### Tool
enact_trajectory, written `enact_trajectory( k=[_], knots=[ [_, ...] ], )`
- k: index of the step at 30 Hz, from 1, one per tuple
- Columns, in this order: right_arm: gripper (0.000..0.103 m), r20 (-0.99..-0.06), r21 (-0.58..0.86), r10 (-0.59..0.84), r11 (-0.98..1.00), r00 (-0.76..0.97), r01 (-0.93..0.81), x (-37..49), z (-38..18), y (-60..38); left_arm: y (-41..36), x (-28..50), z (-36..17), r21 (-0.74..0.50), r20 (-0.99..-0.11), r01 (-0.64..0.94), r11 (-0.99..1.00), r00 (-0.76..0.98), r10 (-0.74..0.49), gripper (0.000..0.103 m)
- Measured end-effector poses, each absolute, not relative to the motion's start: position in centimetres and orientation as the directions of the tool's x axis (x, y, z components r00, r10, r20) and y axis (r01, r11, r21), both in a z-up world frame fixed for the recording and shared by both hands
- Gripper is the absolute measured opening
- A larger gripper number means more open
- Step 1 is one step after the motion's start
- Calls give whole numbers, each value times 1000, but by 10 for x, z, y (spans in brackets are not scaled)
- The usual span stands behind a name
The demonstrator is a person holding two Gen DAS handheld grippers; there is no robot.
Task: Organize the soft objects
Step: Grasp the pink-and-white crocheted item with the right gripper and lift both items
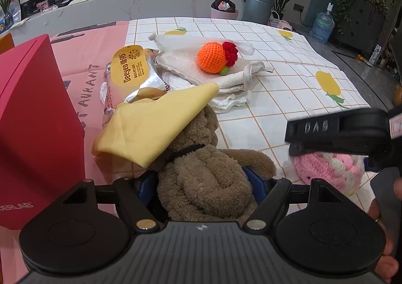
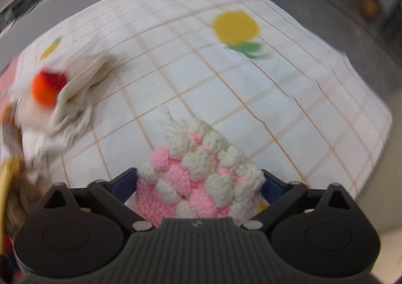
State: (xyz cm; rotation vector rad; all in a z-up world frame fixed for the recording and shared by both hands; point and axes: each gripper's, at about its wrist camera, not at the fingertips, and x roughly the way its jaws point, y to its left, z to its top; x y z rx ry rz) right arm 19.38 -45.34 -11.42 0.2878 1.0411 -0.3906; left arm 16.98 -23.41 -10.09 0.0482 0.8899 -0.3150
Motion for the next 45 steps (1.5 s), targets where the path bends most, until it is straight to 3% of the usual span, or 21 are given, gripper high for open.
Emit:
enact_trajectory(
  k=[3, 5, 7, 14, 29, 41, 45],
  knots=[
    [75, -881, 44, -109, 950, 461, 310, 196, -109, -449, -233, 170, -101, -91, -771, 292, 952, 585, -253, 88],
    [56, -879, 81, -56, 961, 474, 263, 193, -104, -451, -233, 170, -100, -95, -771, 293, 951, 583, -257, 82],
    [53, -876, 133, -8, 957, 482, 256, 187, -100, -453, -232, 170, -99, -107, -772, 289, 951, 579, -263, 77],
    [52, -864, 109, -17, 969, 503, 221, 174, -92, -442, -230, 167, -95, -106, -763, 300, 948, 586, -271, 66],
    [52, -822, 205, -18, 923, 569, 326, 154, -76, -456, -224, 155, -60, -132, -668, 365, 922, 655, -354, 64],
    [52, -660, 288, -33, 911, 750, 294, 121, -27, -442, -196, 141, 4, -203, -514, 396, 896, 735, -441, 64],
    [52, -610, 308, -29, 912, 792, 271, 108, -7, -434, -176, 136, 32, -200, -502, 393, 897, 746, -439, 64]
  ],
)
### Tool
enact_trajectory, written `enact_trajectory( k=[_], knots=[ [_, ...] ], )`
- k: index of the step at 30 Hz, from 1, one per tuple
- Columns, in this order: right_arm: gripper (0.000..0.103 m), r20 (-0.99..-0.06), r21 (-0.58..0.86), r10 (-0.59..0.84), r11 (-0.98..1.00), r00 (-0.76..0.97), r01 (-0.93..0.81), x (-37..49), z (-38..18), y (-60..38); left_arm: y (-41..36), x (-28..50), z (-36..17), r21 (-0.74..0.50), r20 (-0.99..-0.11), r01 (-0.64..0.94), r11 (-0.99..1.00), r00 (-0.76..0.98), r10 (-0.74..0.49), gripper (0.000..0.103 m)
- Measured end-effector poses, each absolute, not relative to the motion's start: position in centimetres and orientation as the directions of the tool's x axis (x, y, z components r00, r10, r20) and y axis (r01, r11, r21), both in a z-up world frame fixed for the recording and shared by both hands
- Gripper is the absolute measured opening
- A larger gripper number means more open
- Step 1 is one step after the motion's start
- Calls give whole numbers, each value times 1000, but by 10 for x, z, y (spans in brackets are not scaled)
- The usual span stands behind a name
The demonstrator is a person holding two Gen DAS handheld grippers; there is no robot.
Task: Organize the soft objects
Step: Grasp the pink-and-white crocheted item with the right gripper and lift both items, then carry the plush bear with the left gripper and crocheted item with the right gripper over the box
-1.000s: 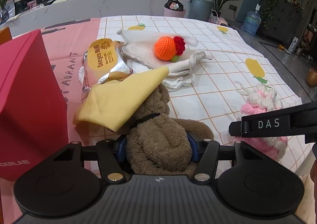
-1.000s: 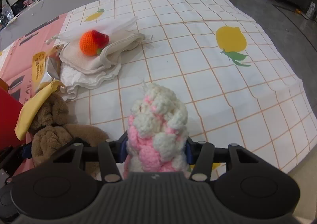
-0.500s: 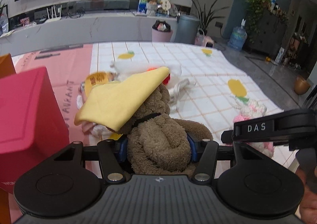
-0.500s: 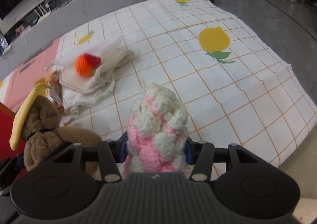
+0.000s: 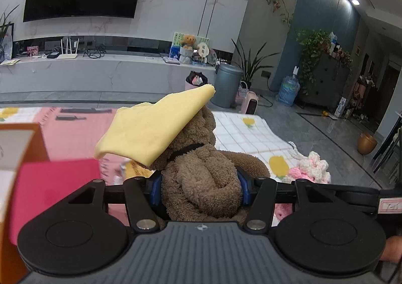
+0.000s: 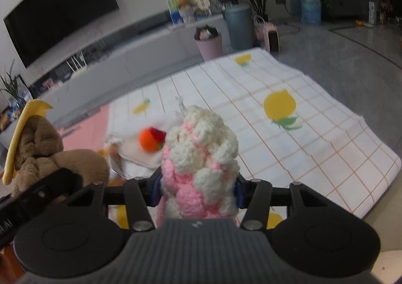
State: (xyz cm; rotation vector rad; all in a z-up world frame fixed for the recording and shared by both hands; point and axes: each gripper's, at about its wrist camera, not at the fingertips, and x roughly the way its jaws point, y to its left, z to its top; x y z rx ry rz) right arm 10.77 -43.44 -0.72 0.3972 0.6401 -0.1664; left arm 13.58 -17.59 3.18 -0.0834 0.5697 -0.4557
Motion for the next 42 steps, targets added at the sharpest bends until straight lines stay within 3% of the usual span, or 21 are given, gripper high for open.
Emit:
enact_trajectory(
  k=[6, 14, 17, 21, 25, 27, 29, 30, 34, 35, 37, 38, 42],
  knots=[
    [53, -564, 339, -16, 907, 825, 250, 96, 17, -415, -151, 122, 54, -184, -498, 441, 878, 729, -471, 64],
    [53, -592, 315, -99, 885, 800, 343, 87, 2, -438, -192, 158, 11, -322, -566, 538, 779, 550, -614, 64],
    [53, -620, 305, -123, 872, 775, 383, 92, -10, -454, -206, 187, -12, -450, -569, 524, 723, 456, -685, 64],
    [53, -638, 327, -124, 850, 760, 413, 98, -22, -472, -203, 237, -59, -740, -496, 350, 575, 294, -817, 64],
    [53, -639, 334, -122, 845, 759, 417, 100, -25, -484, -187, 275, -117, -961, -255, 59, 271, 197, -947, 64],
    [53, -642, 346, -100, 847, 760, 404, 101, -26, -486, -180, 285, -133, -978, -204, -8, 208, 232, -951, 64],
    [53, -648, 338, -94, 854, 756, 395, 102, -28, -484, -181, 289, -135, -959, -273, 5, 283, 242, -931, 64],
    [53, -652, 328, -94, 859, 753, 392, 103, -28, -483, -180, 288, -131, -947, -299, 32, 319, 270, -915, 64],
    [53, -657, 313, -87, 872, 749, 376, 106, -30, -478, -175, 284, -113, -942, -266, 112, 316, 323, -908, 64],
    [53, -658, 313, -85, 873, 748, 374, 106, -30, -477, -174, 281, -98, -914, -268, 199, 355, 363, -892, 64],
    [53, -659, 313, -84, 873, 747, 374, 106, -30, -477, -177, 275, -72, -802, -331, 324, 502, 459, -824, 64],
    [53, -660, 311, -83, 874, 746, 373, 107, -31, -476, -178, 279, -69, -786, -384, 298, 542, 451, -805, 64],
    [53, -662, 289, -86, 887, 744, 360, 109, -32, -473, -175, 282, -56, -754, -426, 317, 575, 430, -796, 64]
  ],
)
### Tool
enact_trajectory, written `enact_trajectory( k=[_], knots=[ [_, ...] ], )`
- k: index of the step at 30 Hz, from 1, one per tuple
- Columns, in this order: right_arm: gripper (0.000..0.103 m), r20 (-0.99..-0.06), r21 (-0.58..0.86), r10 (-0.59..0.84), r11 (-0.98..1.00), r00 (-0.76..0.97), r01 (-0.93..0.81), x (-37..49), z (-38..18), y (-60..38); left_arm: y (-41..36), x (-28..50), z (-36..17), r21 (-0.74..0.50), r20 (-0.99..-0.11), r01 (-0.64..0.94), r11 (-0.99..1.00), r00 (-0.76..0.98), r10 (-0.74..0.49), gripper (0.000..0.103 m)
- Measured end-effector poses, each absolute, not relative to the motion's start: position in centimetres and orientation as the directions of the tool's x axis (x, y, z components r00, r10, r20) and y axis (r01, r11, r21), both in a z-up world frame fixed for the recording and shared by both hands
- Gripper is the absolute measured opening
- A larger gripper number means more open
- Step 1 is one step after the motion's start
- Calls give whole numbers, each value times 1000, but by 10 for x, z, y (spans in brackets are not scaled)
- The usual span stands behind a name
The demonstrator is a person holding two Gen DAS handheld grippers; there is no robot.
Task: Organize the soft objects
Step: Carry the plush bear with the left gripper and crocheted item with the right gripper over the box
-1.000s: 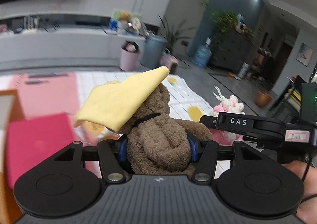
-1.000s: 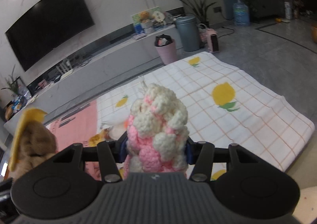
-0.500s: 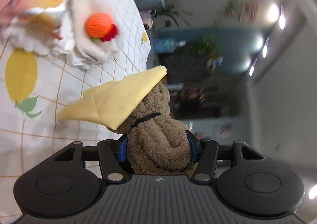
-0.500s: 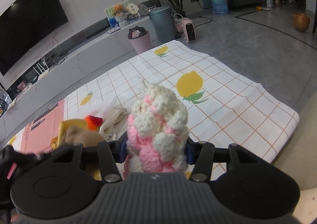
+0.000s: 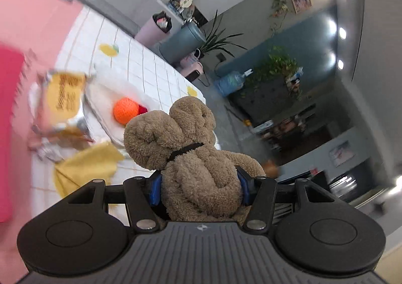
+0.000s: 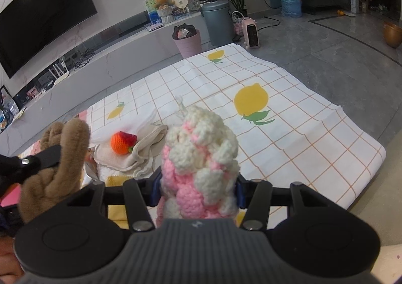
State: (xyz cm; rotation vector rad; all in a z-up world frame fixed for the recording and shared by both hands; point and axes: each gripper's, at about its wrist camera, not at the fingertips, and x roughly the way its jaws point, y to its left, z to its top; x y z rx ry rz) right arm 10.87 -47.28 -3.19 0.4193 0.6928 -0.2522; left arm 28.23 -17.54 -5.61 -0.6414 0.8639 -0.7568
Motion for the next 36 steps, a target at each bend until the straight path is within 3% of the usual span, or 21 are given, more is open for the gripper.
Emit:
enact_trajectory(
  k=[2, 5, 13, 17, 21, 27, 36],
  knots=[
    [53, -663, 281, -88, 891, 744, 357, 109, -32, -470, -173, 273, -46, -715, -436, 346, 608, 459, -774, 64],
    [53, -659, 290, -74, 893, 749, 343, 107, -30, -463, -163, 269, -43, -774, -362, 354, 525, 434, -825, 64],
    [53, -608, 300, -19, 920, 793, 252, 99, -2, -423, -140, 226, 2, -602, -425, 448, 661, 521, -740, 64],
    [53, -582, 220, -28, 957, 813, 190, 95, 23, -385, -112, 196, 30, -460, -434, 406, 790, 673, -598, 64],
    [53, -562, 204, 10, 971, 827, 127, 90, 42, -348, -74, 182, 52, -429, -430, 363, 827, 723, -540, 64],
    [53, -520, 153, 85, 988, 850, -5, 85, 75, -273, -26, 164, 85, -272, -449, 264, 925, 816, -365, 64],
    [54, -472, 159, 228, 972, 852, -172, 99, 106, -159, 36, 153, 87, -135, -439, 120, 983, 883, -169, 64]
  ],
)
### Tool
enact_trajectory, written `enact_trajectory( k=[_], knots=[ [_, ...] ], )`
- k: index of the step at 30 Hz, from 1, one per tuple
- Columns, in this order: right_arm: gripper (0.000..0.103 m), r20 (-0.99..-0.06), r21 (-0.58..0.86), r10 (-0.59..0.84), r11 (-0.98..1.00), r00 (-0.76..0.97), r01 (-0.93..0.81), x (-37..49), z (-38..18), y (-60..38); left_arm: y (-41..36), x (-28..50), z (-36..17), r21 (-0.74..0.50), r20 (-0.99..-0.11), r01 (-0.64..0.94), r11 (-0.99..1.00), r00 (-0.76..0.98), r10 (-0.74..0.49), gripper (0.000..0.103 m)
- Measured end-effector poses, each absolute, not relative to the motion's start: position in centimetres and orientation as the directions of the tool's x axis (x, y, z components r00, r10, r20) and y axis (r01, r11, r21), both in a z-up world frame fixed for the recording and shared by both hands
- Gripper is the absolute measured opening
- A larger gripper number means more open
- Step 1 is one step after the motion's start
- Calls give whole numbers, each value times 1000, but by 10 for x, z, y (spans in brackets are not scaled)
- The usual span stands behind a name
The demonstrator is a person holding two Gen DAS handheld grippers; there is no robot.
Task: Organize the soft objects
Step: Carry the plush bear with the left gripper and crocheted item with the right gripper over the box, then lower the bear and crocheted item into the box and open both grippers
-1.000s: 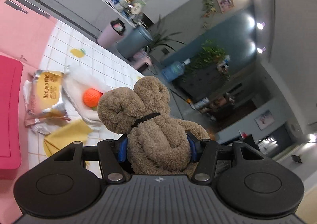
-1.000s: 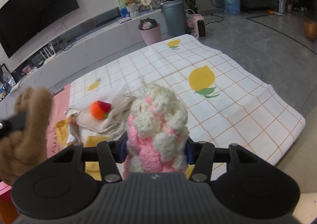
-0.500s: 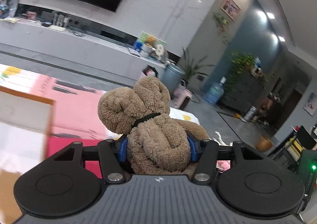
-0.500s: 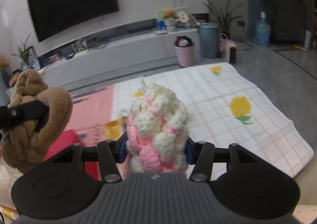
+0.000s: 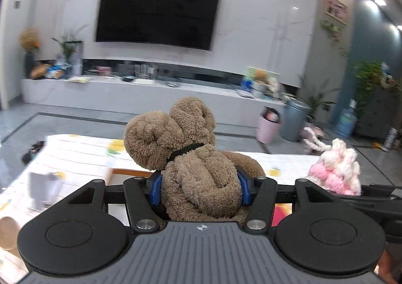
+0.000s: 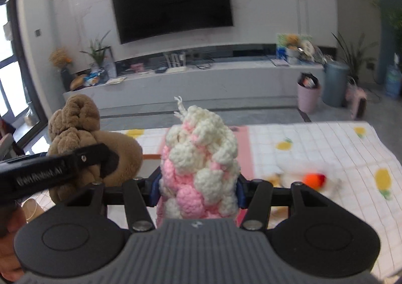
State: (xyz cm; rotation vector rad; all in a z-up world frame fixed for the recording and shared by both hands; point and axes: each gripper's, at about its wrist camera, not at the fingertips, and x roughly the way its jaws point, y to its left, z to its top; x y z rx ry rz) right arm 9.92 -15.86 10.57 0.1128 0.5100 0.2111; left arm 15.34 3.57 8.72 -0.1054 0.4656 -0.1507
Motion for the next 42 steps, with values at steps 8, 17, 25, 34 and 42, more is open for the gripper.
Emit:
enact_trajectory(
  k=[8, 17, 25, 34, 42],
  knots=[
    [54, -524, 136, 294, 955, 799, -263, 140, 77, -87, 84, 176, 50, -135, -506, 43, 990, 856, -106, 64],
    [56, -555, 128, 295, 954, 778, -270, 166, 26, -78, 93, 206, 8, -92, -585, 3, 996, 809, -57, 64],
    [56, -594, 167, 346, 936, 726, -310, 178, 7, -86, 74, 222, -15, 58, -692, -2, 998, 720, 41, 65],
    [55, -606, 178, 367, 928, 706, -328, 183, -2, -87, 79, 226, -20, 89, -716, -50, 995, 691, 99, 81],
    [55, -616, 162, 358, 929, 701, -332, 184, -5, -84, 75, 205, -2, 192, -662, -3, 981, 738, 132, 89]
  ],
)
